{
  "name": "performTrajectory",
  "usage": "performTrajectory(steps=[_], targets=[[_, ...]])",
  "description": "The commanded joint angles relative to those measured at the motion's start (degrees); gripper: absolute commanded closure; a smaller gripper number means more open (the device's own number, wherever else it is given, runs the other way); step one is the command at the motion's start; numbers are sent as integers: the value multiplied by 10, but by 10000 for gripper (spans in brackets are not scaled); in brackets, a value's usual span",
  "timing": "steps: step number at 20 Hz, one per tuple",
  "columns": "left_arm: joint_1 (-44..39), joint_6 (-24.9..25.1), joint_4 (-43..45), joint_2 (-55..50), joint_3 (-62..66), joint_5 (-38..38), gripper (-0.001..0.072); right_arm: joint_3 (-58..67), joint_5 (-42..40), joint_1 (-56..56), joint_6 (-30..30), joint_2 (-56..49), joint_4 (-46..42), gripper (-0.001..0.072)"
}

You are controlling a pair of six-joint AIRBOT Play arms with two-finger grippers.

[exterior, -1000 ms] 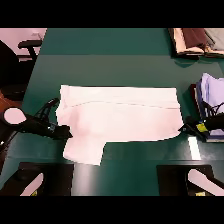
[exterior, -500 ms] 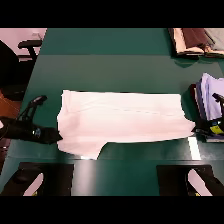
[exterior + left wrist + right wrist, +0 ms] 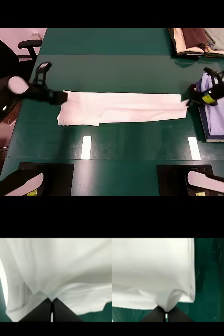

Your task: Fold the shirts.

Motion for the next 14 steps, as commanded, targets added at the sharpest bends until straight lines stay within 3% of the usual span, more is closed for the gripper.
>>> performTrajectory(steps=[1, 2, 3, 4, 6, 8, 11, 13, 14], targets=[[0, 7, 5, -112, 64, 80, 678, 88, -12, 6, 5, -107, 72, 693], [0, 7, 5, -126, 74, 78, 640, 106, -11, 6, 5, -127, 90, 687], [0, 6, 3, -133, 82, 77, 337, 121, -11, 6, -4, -142, 107, 562], [0, -3, 3, -134, 89, 77, 97, 135, -11, 1, -16, -153, 121, 406], [0, -3, 4, -131, 112, 57, 105, 147, -4, -15, -42, -154, 151, 369], [0, -3, 2, -126, 131, 23, 106, 129, 7, -42, -60, -137, 159, 252], [0, -3, -24, -126, 137, -10, 121, 61, 6, -95, -70, -115, 159, 223], [0, 2, -55, -126, 137, -14, 661, 23, 8, -131, -71, -120, 161, 196], [0, 12, -80, -126, 137, -14, 669, 8, 7, -142, -71, -127, 165, 197]])
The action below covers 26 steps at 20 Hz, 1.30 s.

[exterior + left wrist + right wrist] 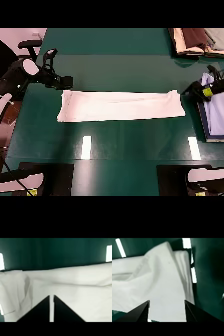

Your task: Fold the shirts.

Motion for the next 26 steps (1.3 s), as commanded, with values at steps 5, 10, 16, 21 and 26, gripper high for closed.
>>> performTrajectory(steps=[5, 10, 16, 21, 26], targets=[[-35, 24, -117, -9, 5, 6, 670, -58, -4, -33, -12, -52, 40, 203], [-126, 24, -129, -47, 6, 61, 680, -58, -18, 21, -39, -75, 42, 607], [-209, 29, -151, -137, 63, 103, 680, 17, 8, 35, -45, 29, 70, 695], [-251, 29, -158, -232, 149, 103, 680, 128, 17, 102, -35, 101, 181, 695], [-282, 28, -159, -293, 204, 87, 680, 218, 19, 206, -12, 107, 207, 695]])
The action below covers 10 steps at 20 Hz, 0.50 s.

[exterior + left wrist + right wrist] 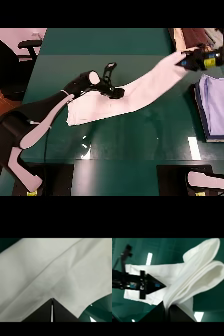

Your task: Fold the shirts.

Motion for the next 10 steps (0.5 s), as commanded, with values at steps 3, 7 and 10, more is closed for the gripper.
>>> performTrajectory(steps=[3, 7, 10], targets=[[-18, -1, 4, -43, 29, -14, 680, 76, -1, 107, 22, 9, 28, 695], [-13, -5, 12, -44, 39, -30, 680, 84, -17, 155, 22, 9, 28, 695], [19, -4, 22, -25, 83, -89, 681, 84, -33, 191, 22, 8, 28, 695]])
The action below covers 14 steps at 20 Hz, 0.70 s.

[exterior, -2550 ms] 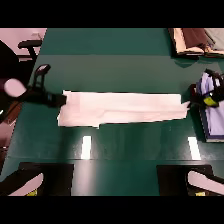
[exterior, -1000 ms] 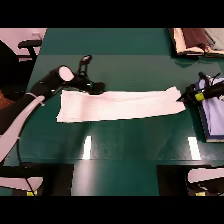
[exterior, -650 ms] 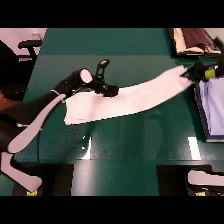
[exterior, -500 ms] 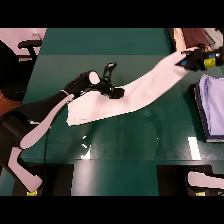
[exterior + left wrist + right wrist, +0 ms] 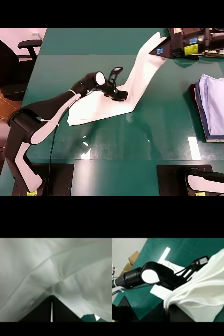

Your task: Fold the shirts.

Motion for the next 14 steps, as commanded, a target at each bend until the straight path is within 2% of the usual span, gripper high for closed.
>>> performTrajectory(steps=[1, 5, 10, 11, 12, 13, 14], targets=[[39, 0, 14, 33, 37, -52, 681, 5, -23, 51, 1, -1, 3, 695], [140, 10, 74, 166, 40, -74, 680, 5, -90, 156, -5, -33, 3, 695], [271, 19, 162, 331, 40, -98, 680, 25, -241, 328, -43, -150, 2, 690], [292, 19, 165, 355, 40, -98, 680, 50, -244, 354, -55, -182, 1, 621], [309, 18, 165, 373, 40, -100, 680, 74, -241, 374, -65, -210, -1, 422], [321, 18, 165, 385, 40, -104, 679, 97, -227, 385, -66, -234, -5, 282], [327, 18, 165, 394, 40, -110, 679, 120, -192, 388, -65, -253, -11, 273]])
